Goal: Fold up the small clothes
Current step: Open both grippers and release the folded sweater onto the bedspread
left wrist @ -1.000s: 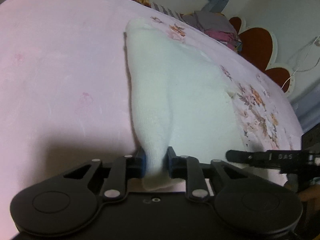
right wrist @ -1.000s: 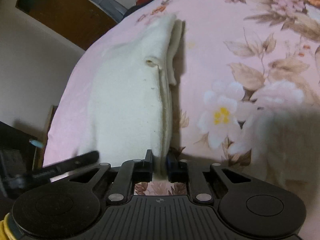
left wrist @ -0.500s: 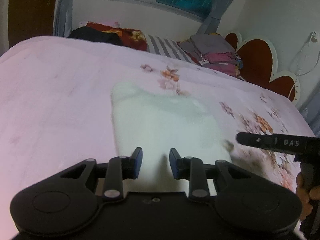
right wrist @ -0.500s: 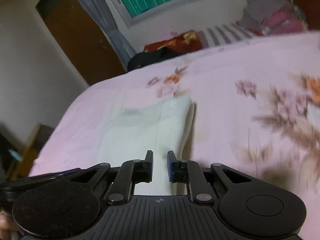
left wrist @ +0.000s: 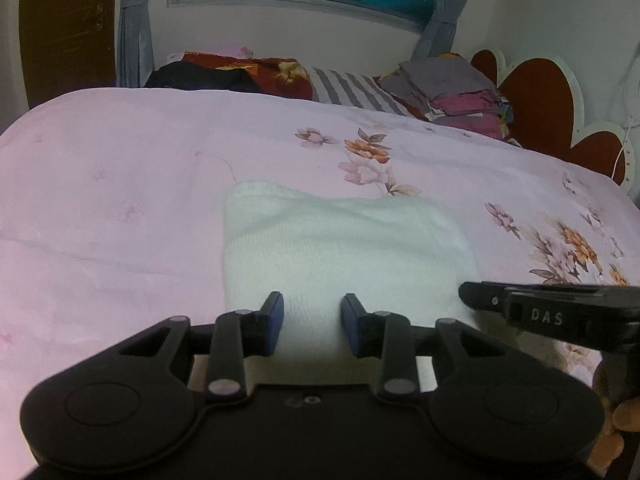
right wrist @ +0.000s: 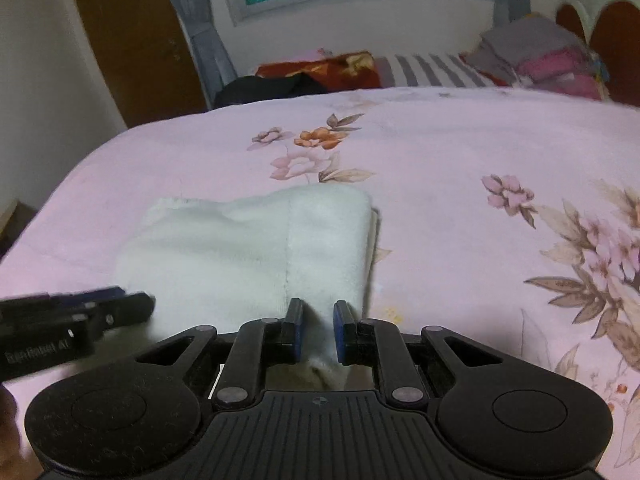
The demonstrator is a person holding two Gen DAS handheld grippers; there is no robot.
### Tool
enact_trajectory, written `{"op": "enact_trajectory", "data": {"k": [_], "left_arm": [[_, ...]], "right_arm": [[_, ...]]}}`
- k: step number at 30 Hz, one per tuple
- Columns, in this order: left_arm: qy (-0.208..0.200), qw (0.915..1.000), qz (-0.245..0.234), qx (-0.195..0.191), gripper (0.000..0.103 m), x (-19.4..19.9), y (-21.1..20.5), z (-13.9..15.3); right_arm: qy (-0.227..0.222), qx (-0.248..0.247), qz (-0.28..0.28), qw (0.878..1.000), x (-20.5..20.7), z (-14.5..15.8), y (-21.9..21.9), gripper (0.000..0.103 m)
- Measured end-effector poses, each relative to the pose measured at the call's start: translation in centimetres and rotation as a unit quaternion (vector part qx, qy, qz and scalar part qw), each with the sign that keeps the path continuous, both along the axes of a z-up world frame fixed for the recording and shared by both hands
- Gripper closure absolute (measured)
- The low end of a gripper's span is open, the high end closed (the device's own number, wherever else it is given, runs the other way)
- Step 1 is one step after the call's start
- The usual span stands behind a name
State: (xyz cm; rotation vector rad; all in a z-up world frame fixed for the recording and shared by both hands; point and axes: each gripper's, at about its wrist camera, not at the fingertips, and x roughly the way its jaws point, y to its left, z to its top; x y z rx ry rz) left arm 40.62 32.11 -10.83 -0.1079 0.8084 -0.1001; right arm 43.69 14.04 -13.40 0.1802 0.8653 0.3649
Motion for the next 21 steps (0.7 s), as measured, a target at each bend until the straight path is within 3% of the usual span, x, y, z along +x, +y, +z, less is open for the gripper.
{"op": "enact_trajectory", "data": {"k": [4,8,12,14,18,21], "left_arm": [[0.000,1.0000,-0.007,0.003,0.055,0.0,-0.4,0.3],[-0.002,0.9996,-0.021,0.021,0.046,-0.5,-1.1,0.6],[0.004,0.9998,-0.018,0.005,0.024,-1.4,-0.9,1.1],[0.012,0.9997,-0.019,-0.007,0.021,-1.9,-0.8,1.4],[0.017,0.9998,-0.010,-0.009,0.002,-3.4,-0.9,1.7],[0.026,0.9996,-0.009,-0.002,0.001,-4.9,-1.3,1.6]], "right_arm": [[-0.026,0.009,-0.012,1.000,-1.5,1.4,-0.1,0.089],[-0.018,-0.026,-0.005,0.999,-2.3,0.5,0.6,0.089],[-0.034,0.006,-0.034,0.999,-4.5,2.8,-0.8,0.089],[-0.034,0.005,-0.032,0.999,-6.6,3.1,-1.1,0.089],[-0.028,-0.032,-0.013,0.999,-10.9,2.4,-0.8,0.089],[-0.016,-0.060,-0.007,0.998,-12.5,1.0,-0.4,0.089]]}}
